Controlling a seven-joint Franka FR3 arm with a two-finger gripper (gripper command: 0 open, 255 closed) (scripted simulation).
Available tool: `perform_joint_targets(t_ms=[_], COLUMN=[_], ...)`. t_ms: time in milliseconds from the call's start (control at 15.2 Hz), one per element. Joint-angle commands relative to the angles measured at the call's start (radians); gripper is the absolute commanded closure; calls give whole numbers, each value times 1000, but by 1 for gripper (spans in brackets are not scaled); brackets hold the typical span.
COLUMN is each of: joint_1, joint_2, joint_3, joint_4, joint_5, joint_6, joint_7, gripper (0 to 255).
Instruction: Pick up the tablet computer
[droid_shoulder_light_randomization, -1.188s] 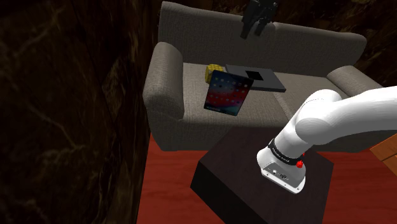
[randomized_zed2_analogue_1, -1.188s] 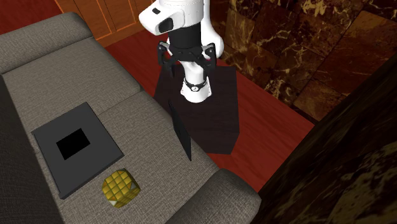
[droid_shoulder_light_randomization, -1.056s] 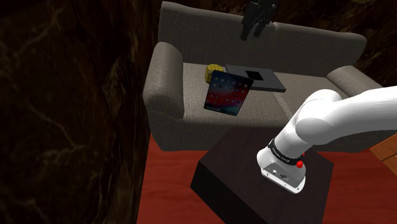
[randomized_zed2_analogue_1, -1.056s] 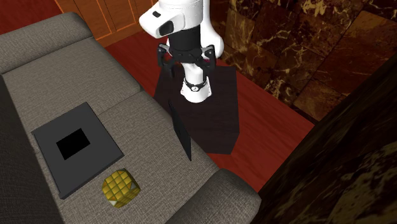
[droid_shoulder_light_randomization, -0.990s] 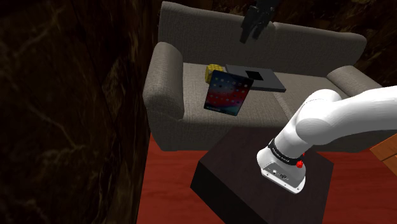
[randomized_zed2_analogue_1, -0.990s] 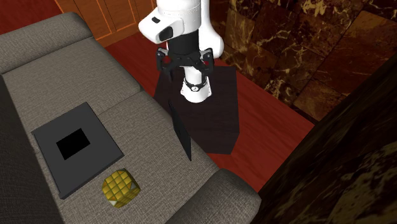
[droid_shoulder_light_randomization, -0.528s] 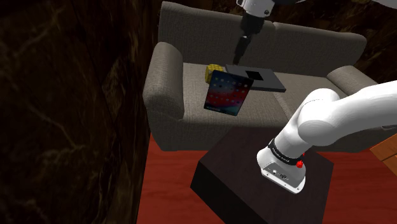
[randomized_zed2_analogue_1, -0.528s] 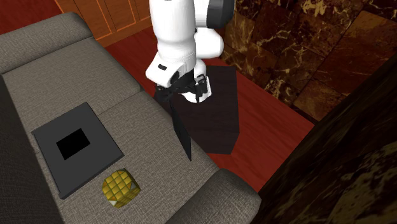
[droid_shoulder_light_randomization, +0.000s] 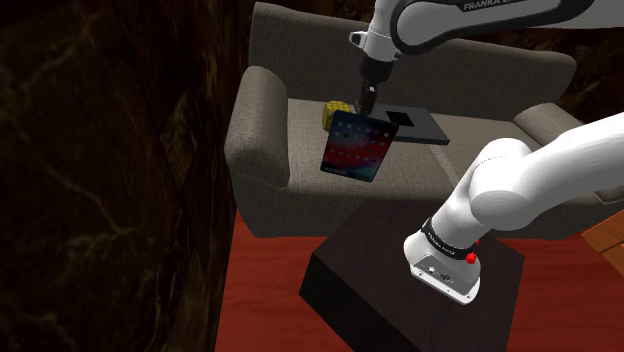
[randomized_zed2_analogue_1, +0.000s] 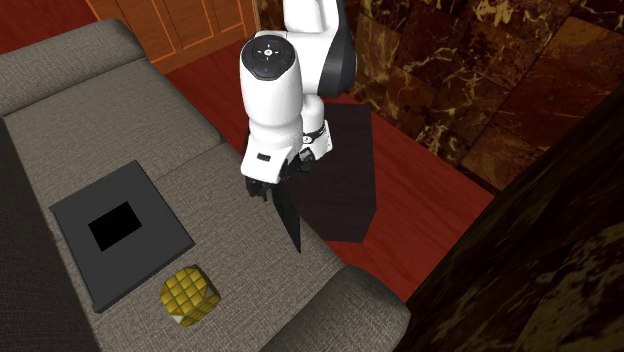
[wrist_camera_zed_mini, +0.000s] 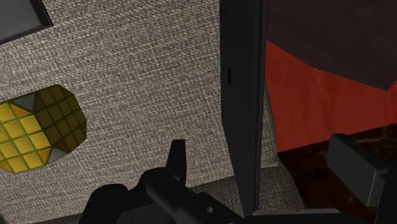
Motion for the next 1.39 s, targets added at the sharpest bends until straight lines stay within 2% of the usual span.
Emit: perform_joint_targets(t_ms=[0,330,396,990,1320], joint_1=[1,0,0,0,1], joint_2=[13,32,32,32,6], joint_3=[-3,-8,-7,-8,-1], joint_4=[-21,-57,-58,-57,-7], joint_5=[-3,-6,-6,-6,-1], joint_6=[35,90,90,90,14], joint_7=[-3,-1,-1,-1,-3], gripper=[0,0,255,255,255])
